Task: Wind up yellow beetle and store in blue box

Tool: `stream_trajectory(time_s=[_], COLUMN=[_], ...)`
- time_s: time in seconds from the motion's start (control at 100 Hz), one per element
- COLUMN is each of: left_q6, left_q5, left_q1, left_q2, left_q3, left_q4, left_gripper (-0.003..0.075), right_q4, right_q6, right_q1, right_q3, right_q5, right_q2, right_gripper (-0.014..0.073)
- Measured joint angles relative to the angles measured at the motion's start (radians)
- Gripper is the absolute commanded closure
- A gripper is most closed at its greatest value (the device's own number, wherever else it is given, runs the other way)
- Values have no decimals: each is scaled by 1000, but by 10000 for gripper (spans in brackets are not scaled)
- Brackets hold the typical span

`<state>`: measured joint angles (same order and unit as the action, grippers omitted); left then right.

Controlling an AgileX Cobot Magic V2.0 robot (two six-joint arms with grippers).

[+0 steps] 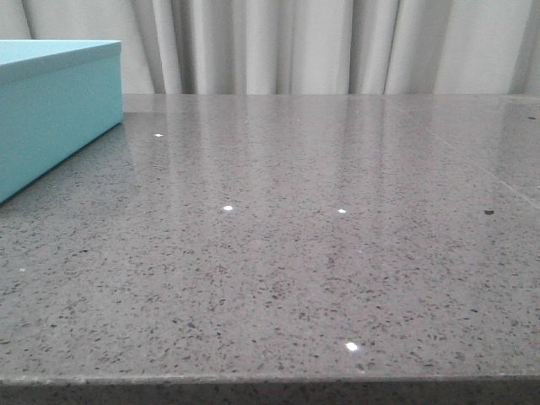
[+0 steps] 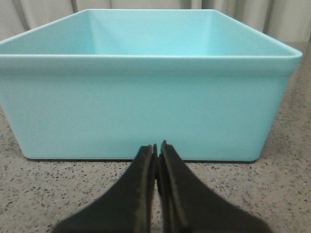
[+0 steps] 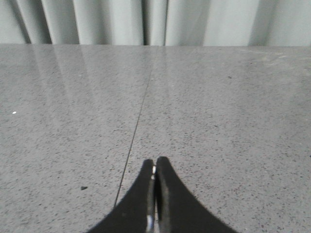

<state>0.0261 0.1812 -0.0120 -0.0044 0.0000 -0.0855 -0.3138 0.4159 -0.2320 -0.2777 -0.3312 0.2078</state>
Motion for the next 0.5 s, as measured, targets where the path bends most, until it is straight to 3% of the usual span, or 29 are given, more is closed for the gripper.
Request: stream_trajectory(time_s=[0.5], left_q6=[-1], left_q5=[0], left_q1=[0], left_q2=[0], left_q3=[0], left_q4=[0], left_gripper=[738], right_q4=[1], right_q6=[-2], right_q1=[138], right_q3=[274], right_q5=[362], right_q2=[-159], right_gripper=[662])
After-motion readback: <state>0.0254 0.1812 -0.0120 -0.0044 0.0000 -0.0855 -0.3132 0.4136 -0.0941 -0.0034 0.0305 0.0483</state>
